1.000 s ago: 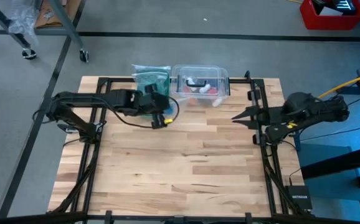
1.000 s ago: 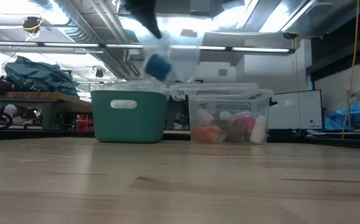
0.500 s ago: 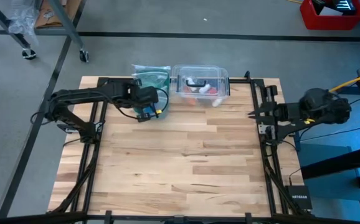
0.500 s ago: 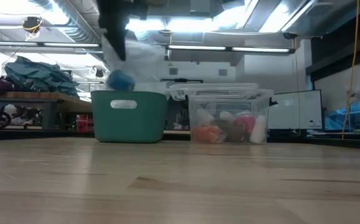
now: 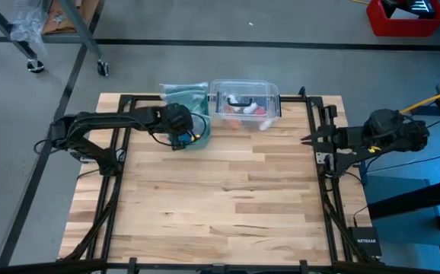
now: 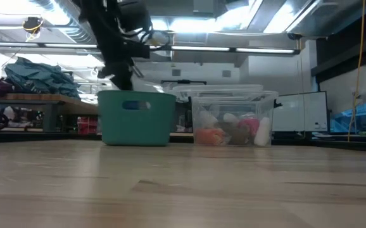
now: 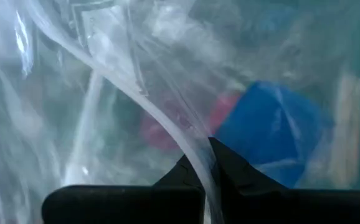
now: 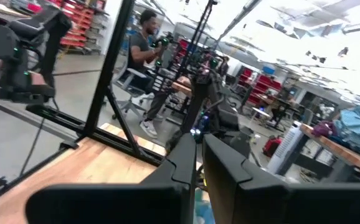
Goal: Roll bandage
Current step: Put the transparent zip bag into the blue bin
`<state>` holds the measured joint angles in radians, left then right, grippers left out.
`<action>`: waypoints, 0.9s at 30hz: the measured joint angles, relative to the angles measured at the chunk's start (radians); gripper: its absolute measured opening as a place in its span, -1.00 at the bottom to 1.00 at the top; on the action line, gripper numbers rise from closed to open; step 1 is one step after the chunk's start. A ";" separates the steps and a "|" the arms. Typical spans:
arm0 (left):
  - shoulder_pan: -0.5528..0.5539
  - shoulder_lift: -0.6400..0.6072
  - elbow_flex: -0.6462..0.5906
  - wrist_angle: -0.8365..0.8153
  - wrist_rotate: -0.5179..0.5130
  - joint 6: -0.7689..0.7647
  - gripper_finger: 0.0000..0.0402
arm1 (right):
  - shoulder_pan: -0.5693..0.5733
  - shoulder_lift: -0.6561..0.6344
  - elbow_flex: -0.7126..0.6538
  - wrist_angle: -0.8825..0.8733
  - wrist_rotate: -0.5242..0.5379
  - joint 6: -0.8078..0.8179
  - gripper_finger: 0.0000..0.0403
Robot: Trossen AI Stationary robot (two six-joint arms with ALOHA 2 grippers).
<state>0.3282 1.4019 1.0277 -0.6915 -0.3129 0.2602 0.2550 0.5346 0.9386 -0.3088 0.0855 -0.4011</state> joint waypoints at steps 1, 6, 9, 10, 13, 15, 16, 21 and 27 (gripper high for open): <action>0.008 0.002 -0.018 0.052 0.002 0.022 -1.00 | 0.000 0.000 0.000 -0.002 0.011 0.000 -0.84; 0.069 0.001 -0.046 0.163 0.002 0.031 -1.00 | 0.000 0.000 0.000 -0.002 0.037 0.001 -0.84; 0.086 0.001 -0.046 0.142 0.000 0.012 -1.00 | 0.000 0.000 0.000 -0.002 0.036 0.001 -0.84; 0.085 0.001 -0.046 0.136 0.002 0.000 -1.00 | 0.000 0.000 0.000 -0.003 0.036 0.001 -0.84; 0.070 0.001 -0.046 0.121 0.031 -0.090 -0.99 | 0.000 0.000 0.000 -0.003 0.036 0.002 -0.84; 0.055 0.001 -0.046 0.125 0.067 -0.168 -0.98 | 0.000 0.001 0.000 -0.004 0.036 0.002 -0.84; 0.048 0.001 -0.046 0.126 0.089 -0.189 -0.96 | 0.000 0.003 0.000 -0.003 0.036 0.002 -0.84; 0.010 0.001 -0.046 0.127 0.136 -0.230 -0.79 | 0.000 0.012 0.000 -0.003 0.035 0.003 -0.84; -0.018 0.001 -0.046 0.128 0.135 -0.268 -0.41 | 0.000 0.018 0.000 -0.008 0.035 0.003 -0.84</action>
<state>0.3099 1.4029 0.9813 -0.5632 -0.1777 -0.0078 0.2554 0.5529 0.9382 -0.3172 0.1204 -0.3981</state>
